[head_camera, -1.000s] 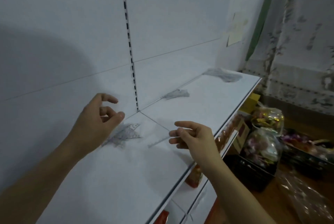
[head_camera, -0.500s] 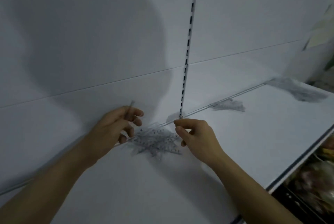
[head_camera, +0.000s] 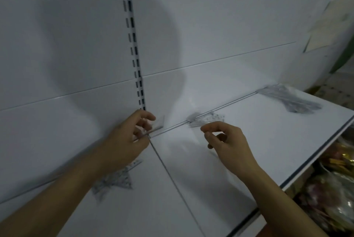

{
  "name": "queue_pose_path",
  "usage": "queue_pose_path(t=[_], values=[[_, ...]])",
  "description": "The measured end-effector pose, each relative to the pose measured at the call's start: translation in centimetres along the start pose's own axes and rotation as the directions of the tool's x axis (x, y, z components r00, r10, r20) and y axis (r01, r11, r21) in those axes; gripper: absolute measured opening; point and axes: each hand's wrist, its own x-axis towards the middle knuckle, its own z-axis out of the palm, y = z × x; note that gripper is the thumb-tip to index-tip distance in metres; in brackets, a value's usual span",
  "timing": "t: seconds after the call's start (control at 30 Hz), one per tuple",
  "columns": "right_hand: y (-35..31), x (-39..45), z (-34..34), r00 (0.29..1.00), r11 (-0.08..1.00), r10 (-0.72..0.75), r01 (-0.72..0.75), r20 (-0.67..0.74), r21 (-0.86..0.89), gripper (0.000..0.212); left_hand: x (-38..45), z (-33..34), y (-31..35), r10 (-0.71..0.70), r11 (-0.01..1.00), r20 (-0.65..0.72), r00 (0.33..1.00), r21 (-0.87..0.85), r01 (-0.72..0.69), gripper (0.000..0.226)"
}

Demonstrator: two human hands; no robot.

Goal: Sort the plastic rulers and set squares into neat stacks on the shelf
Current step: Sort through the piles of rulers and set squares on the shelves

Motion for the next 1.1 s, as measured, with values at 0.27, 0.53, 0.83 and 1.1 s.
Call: queue_pose_path(t=[0.27,0.53,0.83,1.1], values=[[5.8,3.3,-9.5,1.000,1.000,0.022,-0.022,0.019,-0.007,0.021,9.0,11.7,3.2,0.179,0.946,0.045,0.983,0.265,-0.184,0.040],[8.4,6.1,-13.2,0.991,0.994,-0.048,0.061,0.127,-0.095,0.024,10.4,15.2,1.5,0.203,0.896,-0.063,0.977,0.414,-0.159,0.042],[2.2,6.7,-5.6,0.731,0.781,-0.376,0.581,0.570,-0.230,0.026,2.2,8.4,2.0,0.157,0.821,-0.209,0.965,0.571,-0.010,0.039],[-8.1,-0.1,7.3,0.285,0.526,-0.574,0.847,0.768,0.080,0.034,-17.1,-3.3,1.4,-0.102,0.565,-0.530,0.842,0.666,0.487,0.055]])
